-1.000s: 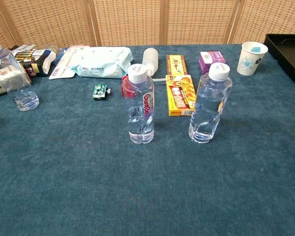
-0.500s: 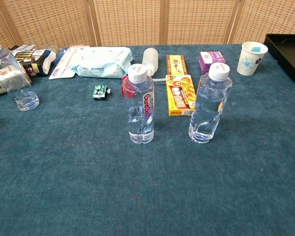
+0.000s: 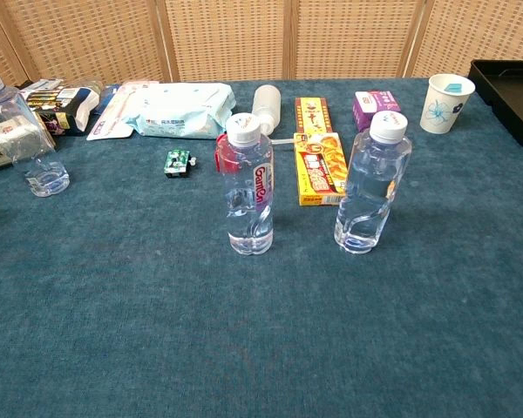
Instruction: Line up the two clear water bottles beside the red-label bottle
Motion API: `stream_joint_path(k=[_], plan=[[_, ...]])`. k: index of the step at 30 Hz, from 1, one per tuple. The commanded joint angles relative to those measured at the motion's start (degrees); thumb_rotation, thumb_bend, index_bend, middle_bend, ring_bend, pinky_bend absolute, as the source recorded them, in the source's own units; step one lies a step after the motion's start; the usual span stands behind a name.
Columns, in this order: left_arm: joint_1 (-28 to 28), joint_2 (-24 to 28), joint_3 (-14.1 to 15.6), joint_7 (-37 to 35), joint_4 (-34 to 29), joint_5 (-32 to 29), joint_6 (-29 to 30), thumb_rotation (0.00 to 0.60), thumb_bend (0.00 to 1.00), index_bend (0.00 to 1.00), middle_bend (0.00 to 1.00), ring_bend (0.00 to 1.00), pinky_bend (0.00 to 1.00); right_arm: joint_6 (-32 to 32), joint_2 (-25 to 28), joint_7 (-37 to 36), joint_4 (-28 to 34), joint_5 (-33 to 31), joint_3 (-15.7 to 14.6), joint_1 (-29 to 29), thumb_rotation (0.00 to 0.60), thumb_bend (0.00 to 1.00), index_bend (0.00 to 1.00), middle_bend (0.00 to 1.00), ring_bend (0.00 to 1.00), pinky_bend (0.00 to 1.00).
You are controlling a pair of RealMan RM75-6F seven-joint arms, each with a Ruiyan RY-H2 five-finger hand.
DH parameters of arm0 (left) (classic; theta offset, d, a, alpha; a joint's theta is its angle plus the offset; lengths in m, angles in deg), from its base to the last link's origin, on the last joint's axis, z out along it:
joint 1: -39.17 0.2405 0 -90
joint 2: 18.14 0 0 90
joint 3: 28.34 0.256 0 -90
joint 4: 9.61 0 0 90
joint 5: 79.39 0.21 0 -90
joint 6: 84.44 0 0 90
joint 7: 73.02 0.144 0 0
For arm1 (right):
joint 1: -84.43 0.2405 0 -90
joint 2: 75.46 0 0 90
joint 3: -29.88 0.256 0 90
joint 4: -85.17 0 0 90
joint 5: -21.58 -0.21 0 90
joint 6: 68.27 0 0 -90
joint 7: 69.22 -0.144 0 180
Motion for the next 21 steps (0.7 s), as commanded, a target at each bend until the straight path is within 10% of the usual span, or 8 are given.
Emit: stream_joint_path(k=[1,21], plan=[[-6.30,-8.39,-0.98,-14.66,14.26,1.51,-6.63,0.600,0.05,0.00,0.00,0.00,0.16,-0.11,0.16,-0.40,0.03,0.13,0.20,-0.16,0.600,0.02,0.14,0.14,0.12,0.16],[-16.24,-23.74,-3.92,-24.39,26.15,-4.82,-19.90,0.600,0.05,0.00,0.00,0.00,0.06,-4.42,0.12,-7.07,-1.24,1.56,-0.22,0.59,0.600,0.02,0.14,0.14,0.12,0.16]])
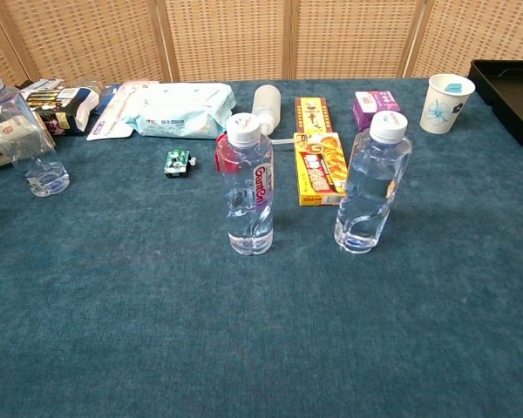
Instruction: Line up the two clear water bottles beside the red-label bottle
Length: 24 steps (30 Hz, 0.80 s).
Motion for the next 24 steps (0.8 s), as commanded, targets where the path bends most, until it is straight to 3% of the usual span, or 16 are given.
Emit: stream_joint_path(k=[1,8,12,17,20,24], plan=[[-0.68,-1.38,-0.09,0.24,0.79,-0.88,-1.36,0.600,0.05,0.00,0.00,0.00,0.06,-0.72,-0.16,-0.20,-0.41,0.08,-0.09,0.17,0.600,0.02,0.14,0.14,0.12,0.16],[-1.55,-3.84,0.85,-0.29,3.33,-0.83,-3.06,0.600,0.05,0.00,0.00,0.00,0.06,-0.91,-0.31,-0.82,-0.44,0.29,0.12,0.17,0.600,0.02,0.14,0.14,0.12,0.16],[-1.80,-5.29,-0.20,1.21,4.51,-2.33,-2.77,0.600,0.15,0.01,0.03,0.02,0.10,-1.27,-0.33,-1.44,-0.49,0.25,0.18,0.23,0.600,0.02,0.14,0.14,0.12,0.16],[-2.16,-5.28,-1.52,7.24,2.70,-6.59,-6.18,0.600,0.29,0.26,0.29,0.14,0.21,-1.15,-0.33,-1.82,-0.53,0.52,0.24,0.13,0.600,0.02,0.14,0.14,0.12,0.16],[-2.12,-5.33,-2.24,9.43,1.86,-8.34,-6.90,0.600,0.31,0.35,0.36,0.18,0.23,-1.11,-0.29,-2.18,-0.58,0.57,0.28,0.09,0.600,0.02,0.14,0.14,0.12,0.16],[-1.85,-5.57,-3.29,11.12,0.93,-9.70,-6.34,0.600,0.31,0.38,0.38,0.22,0.28,-0.88,-0.14,-2.77,-0.69,0.61,0.40,-0.06,0.600,0.02,0.14,0.14,0.12,0.16]])
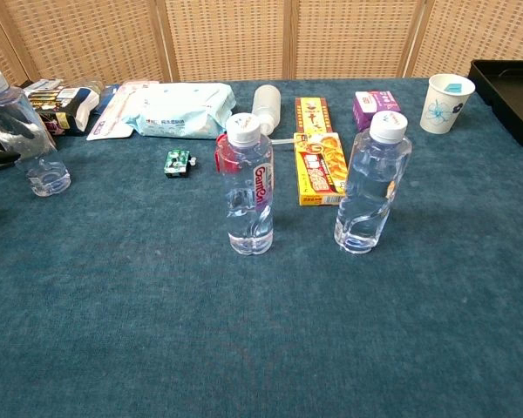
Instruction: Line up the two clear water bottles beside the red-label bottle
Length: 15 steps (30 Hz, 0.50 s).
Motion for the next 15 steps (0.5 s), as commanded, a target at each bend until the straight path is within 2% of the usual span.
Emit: stream_joint_path(k=[1,5,10,12,15], plan=[[0.27,-0.37,-0.92,0.93,-0.39,-0.89,0.66,0.600,0.31,0.39,0.39,0.23,0.29,0.19,0.11,-0.31,-0.11,0.07,0.06,-0.11,0.600,0.02,0.14,0.14,0.12,0.16],[0.53,-0.65,-1.60,1.32,-0.51,-1.22,1.50,0.600,0.32,0.43,0.42,0.27,0.32,0.30,0.11,-0.61,-0.25,0.12,0.14,-0.20,0.600,0.02,0.14,0.14,0.12,0.16],[1.43,0.92,-1.69,-0.22,-3.27,0.47,3.88,0.600,0.32,0.43,0.42,0.27,0.33,0.19,0.00,-0.23,-0.19,0.28,0.16,-0.20,0.600,0.03,0.14,0.14,0.12,0.16],[1.80,2.23,-1.42,-0.61,-5.03,1.48,4.72,0.600,0.32,0.43,0.42,0.27,0.33,0.14,-0.05,-0.17,-0.18,0.28,0.19,-0.20,0.600,0.03,0.14,0.14,0.12,0.16],[1.57,5.99,0.50,-0.20,-8.66,5.47,5.13,0.600,0.31,0.43,0.42,0.27,0.33,0.02,-0.13,0.07,-0.17,0.22,0.25,-0.20,0.600,0.03,0.14,0.14,0.12,0.16]])
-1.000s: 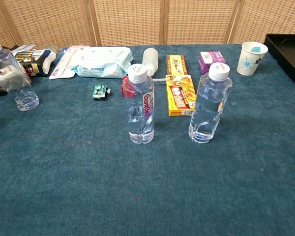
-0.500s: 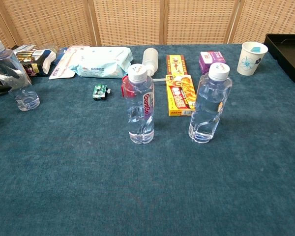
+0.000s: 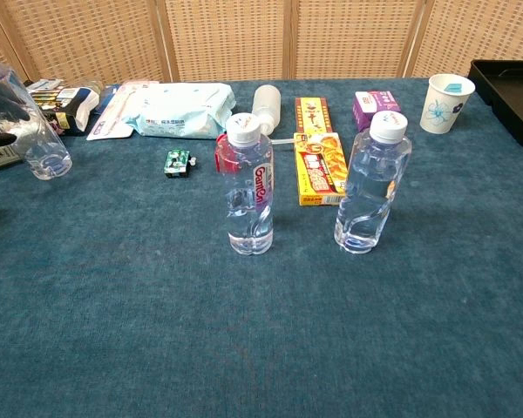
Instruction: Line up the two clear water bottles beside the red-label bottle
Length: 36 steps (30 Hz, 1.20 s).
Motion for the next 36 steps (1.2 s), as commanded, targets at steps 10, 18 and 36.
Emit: stream_joint_path(k=[10,18,36], plan=[[-1.59,12.83,5.86,2.60,-16.88,12.71,2.56,0.600,0.30,0.43,0.42,0.27,0.35,0.14,-0.01,0.60,0.49,0.06,0.13,-0.20,0.600,0.03,0.14,0.14,0.12,0.16],[-2.83,10.63,7.87,7.79,-20.37,15.43,3.42,0.600,0.30,0.43,0.42,0.27,0.35,0.20,0.11,0.45,0.46,0.10,0.20,-0.29,0.600,0.02,0.14,0.14,0.12,0.16],[-5.85,0.64,8.28,7.64,-16.57,12.24,1.20,0.600,0.28,0.43,0.42,0.27,0.35,0.47,0.17,0.40,-0.13,-0.46,0.64,-0.59,0.600,0.03,0.14,0.14,0.12,0.16]])
